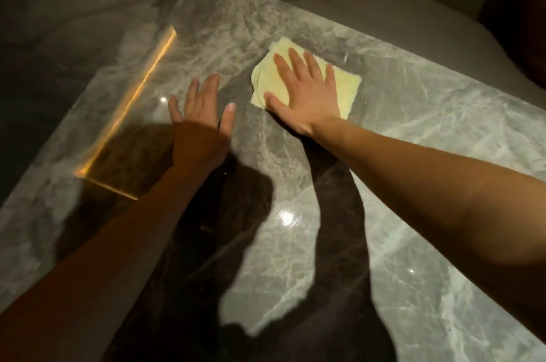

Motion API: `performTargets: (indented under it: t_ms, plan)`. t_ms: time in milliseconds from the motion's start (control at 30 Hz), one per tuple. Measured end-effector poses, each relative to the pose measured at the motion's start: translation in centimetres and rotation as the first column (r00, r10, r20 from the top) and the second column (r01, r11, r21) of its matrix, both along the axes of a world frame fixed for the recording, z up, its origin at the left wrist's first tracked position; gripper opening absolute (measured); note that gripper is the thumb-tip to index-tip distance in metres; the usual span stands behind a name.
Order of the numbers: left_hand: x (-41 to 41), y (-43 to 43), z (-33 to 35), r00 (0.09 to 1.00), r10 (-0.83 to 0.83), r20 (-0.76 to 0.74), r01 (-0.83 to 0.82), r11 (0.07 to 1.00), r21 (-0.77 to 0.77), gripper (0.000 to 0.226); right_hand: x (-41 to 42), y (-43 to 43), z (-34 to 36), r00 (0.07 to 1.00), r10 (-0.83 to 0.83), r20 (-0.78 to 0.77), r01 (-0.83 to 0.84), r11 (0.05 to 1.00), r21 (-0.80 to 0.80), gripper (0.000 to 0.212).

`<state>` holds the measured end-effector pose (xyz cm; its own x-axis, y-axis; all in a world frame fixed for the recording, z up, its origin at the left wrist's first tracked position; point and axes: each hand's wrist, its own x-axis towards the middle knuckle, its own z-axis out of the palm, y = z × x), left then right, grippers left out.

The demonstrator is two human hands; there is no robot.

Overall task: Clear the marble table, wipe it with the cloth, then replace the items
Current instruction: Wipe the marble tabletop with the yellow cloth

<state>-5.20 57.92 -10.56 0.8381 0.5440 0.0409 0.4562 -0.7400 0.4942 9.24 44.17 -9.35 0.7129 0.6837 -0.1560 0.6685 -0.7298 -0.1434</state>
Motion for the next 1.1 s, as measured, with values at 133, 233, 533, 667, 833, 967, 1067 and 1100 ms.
performTargets:
  t_ms: [133, 233, 533, 667, 833, 967, 1067, 1100]
  plan:
    - [-0.9, -0.1, 0.7, 0.968, 0.069, 0.242, -0.017, 0.977, -0.210, 0.054, -4.8, 0.8, 0.0, 0.995, 0.094, -0.024, -0.094, 0.995, 0.019, 0.074]
    - [-1.5, 0.0, 0.9, 0.957, 0.078, 0.280, 0.002, 0.962, -0.273, 0.050, -8.5, 0.4, 0.2, 0.986, 0.163, -0.034, -0.162, 0.987, 0.022, 0.075]
    - [-4.7, 2.5, 0.6, 0.990, -0.138, -0.023, 0.137, 0.990, -0.041, 0.051, -11.4, -3.4, -0.6, 0.930, 0.367, 0.000, -0.367, 0.929, 0.046, 0.075]
    - [-6.3, 4.7, 0.4, 0.991, -0.122, -0.055, 0.123, 0.992, 0.018, 0.047, -8.7, -2.9, -0.6, 0.927, 0.376, 0.013, -0.376, 0.926, 0.016, 0.075]
    - [-6.3, 4.5, 0.1, 0.990, -0.113, -0.086, 0.120, 0.990, 0.072, 0.051, -2.2, -0.1, -0.6, 0.989, 0.144, 0.036, -0.145, 0.989, 0.013, 0.075]
    - [-6.4, 4.7, -0.2, 0.993, -0.118, -0.030, 0.120, 0.990, 0.071, 0.057, 1.9, 3.0, -0.5, 0.999, -0.002, 0.047, 0.002, 1.000, -0.001, 0.074]
    - [-6.5, 4.7, 0.0, 0.993, -0.106, 0.060, 0.106, 0.994, 0.007, 0.060, 4.9, 6.3, -0.4, 0.991, -0.129, 0.032, 0.130, 0.991, -0.017, 0.075]
    - [-6.5, 4.7, 0.0, 0.992, -0.109, 0.070, 0.110, 0.994, -0.013, 0.062, 5.8, 7.4, -0.4, 0.987, -0.162, 0.021, 0.162, 0.987, -0.017, 0.075]
